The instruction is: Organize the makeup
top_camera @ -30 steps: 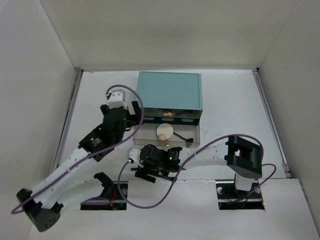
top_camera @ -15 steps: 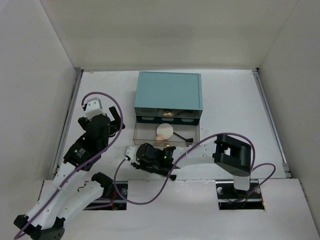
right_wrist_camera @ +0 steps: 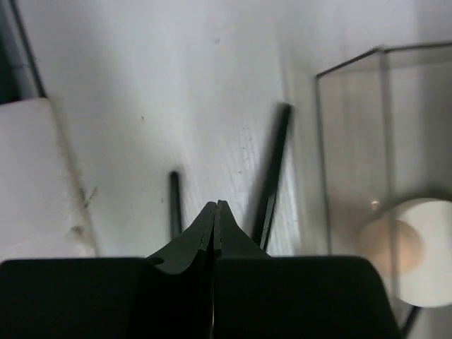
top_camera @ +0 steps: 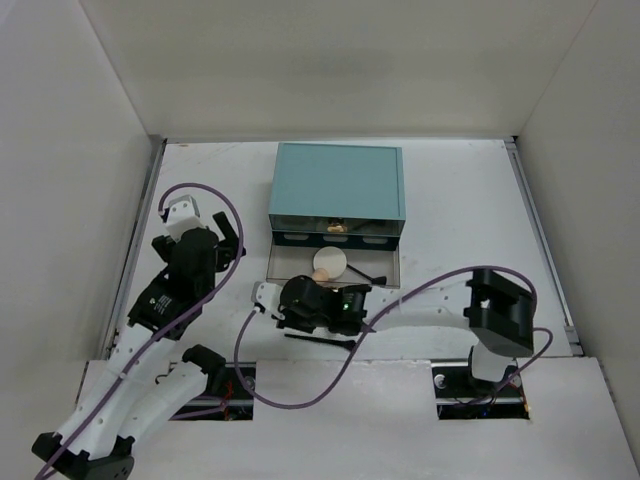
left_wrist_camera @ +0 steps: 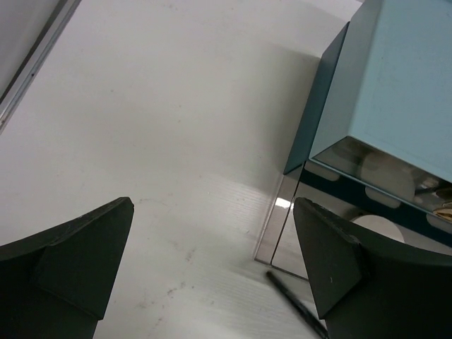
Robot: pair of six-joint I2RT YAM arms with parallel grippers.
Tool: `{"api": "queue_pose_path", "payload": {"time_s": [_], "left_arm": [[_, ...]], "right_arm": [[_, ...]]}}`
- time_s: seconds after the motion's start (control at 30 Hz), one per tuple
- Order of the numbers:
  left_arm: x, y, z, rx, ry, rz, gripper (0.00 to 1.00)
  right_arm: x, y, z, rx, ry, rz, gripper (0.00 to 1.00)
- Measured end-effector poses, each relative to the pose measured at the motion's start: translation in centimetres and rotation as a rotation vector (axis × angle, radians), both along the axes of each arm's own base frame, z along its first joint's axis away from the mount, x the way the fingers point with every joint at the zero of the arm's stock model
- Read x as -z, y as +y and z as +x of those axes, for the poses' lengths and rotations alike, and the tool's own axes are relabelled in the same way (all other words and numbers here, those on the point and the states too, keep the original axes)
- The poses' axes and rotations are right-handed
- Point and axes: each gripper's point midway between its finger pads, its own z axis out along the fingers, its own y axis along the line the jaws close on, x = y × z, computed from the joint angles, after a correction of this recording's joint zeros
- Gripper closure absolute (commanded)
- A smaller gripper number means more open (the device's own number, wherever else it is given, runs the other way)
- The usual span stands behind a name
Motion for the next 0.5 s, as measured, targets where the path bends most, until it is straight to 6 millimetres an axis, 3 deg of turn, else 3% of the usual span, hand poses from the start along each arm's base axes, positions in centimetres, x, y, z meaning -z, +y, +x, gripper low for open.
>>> {"api": "queue_pose_path", "payload": {"time_s": [0.13, 0.23, 0.37, 0.5], "left_arm": [[0.1, 0.2, 0.0, -0.009, 0.002, 0.001, 0.0], [0.1, 0.3, 0.0, -0.014, 0.002, 0.001, 0.0], [0.1, 0.4, 0.0, -0.017, 0.002, 0.001, 0.0], [0.1, 0.4, 0.0, -0.017, 0.002, 0.001, 0.0]], "right_arm": [[-5.2, 0.7, 0.6, -0.019, -0.041, 0.105, 1.0], [-7.0, 0.8, 1.4, -0.017, -0.054, 0.145, 1.0], [-6.4, 0.3, 1.9, -0.018, -0.024, 0.126, 0.96], [-3.7, -0.4, 1.5, -0.021, 0.038, 0.054, 0.79]]}}
